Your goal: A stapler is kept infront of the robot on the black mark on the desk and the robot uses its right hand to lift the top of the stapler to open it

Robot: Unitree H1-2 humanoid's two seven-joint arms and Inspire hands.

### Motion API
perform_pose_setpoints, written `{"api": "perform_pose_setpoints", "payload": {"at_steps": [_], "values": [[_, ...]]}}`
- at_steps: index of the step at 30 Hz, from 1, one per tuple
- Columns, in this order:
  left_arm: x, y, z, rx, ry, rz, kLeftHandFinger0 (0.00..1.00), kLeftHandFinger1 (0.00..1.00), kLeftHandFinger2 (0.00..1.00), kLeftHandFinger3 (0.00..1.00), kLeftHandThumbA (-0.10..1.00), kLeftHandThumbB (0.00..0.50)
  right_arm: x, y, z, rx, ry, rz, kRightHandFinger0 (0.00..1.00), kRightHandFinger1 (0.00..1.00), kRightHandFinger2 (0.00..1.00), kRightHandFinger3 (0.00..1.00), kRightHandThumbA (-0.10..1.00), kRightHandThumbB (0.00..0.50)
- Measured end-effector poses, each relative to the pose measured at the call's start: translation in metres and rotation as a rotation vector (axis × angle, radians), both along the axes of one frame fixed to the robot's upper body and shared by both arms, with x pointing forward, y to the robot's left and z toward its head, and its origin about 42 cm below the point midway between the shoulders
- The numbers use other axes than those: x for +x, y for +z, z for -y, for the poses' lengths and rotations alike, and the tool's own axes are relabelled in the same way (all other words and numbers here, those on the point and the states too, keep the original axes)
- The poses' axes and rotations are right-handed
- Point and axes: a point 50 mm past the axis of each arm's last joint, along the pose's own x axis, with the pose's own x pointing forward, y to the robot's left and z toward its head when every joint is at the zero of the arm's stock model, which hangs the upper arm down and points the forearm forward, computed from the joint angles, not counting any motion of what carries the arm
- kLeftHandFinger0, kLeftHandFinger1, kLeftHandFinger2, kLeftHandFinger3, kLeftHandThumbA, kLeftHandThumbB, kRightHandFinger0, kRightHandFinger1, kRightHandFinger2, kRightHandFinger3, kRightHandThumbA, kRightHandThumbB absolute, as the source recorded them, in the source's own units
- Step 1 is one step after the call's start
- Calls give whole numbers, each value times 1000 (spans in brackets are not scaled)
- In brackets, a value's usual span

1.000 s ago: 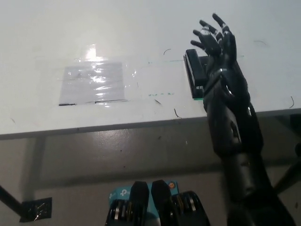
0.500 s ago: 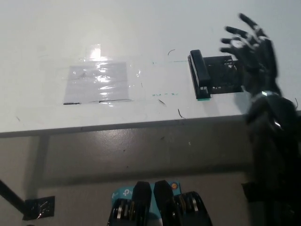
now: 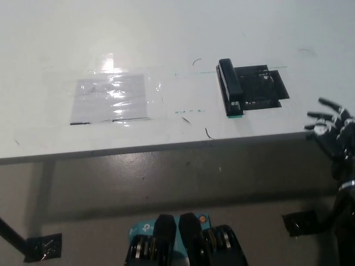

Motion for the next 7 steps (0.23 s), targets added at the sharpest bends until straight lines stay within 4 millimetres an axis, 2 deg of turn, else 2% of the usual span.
{"api": "perform_pose_setpoints", "payload": {"at_steps": [5,7], "values": [[0,-2,-1,-1,1,-6,205,187,330,640,846,0,-5,-36,6,-49,-35,-62,341,400,495,700,126,0],[0,-2,-1,-2,2,-8,202,184,331,638,847,0,-8,-48,9,-65,-48,-82,321,383,481,689,126,3]]}}
